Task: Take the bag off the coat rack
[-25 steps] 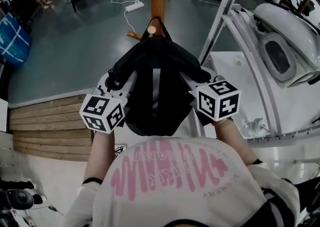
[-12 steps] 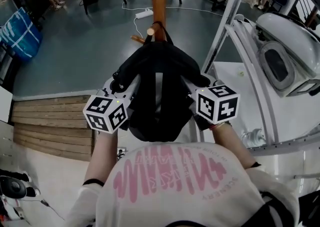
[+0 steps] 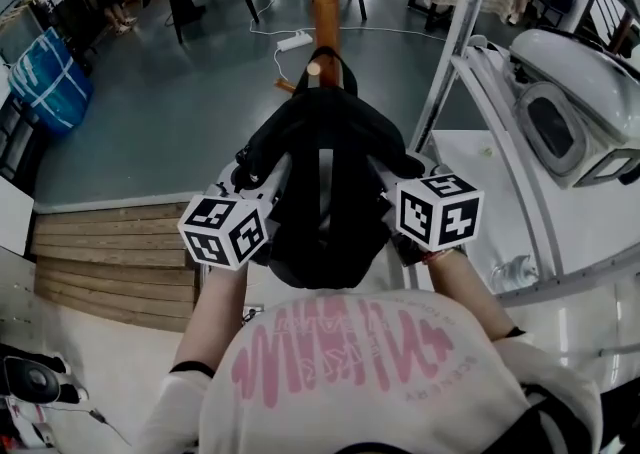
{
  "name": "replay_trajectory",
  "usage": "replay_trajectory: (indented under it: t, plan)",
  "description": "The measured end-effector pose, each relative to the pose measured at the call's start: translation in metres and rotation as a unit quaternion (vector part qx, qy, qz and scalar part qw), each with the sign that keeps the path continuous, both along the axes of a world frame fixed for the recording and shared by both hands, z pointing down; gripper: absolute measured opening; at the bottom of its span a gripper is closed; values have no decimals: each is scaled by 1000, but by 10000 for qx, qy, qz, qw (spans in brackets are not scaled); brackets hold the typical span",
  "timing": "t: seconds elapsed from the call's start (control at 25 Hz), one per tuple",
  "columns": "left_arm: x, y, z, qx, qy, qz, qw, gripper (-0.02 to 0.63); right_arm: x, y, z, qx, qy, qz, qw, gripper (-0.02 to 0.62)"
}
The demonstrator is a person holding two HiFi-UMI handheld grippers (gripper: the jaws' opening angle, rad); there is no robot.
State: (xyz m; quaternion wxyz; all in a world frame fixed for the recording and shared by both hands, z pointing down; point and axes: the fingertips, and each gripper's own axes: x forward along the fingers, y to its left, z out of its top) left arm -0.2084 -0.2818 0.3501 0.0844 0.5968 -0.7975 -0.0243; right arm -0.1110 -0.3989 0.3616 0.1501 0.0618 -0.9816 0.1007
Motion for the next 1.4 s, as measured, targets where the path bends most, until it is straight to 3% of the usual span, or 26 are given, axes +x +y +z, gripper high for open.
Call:
replay_trajectory:
  t: [0.68, 1.4]
  plan:
    - [6, 4, -22, 214, -45, 264, 9994, 133, 9, 8, -21, 81, -174, 398, 9990, 83]
    - [8, 3, -34, 382, -95, 182, 9991, 133, 9, 6, -31, 216, -303, 299, 9989, 81]
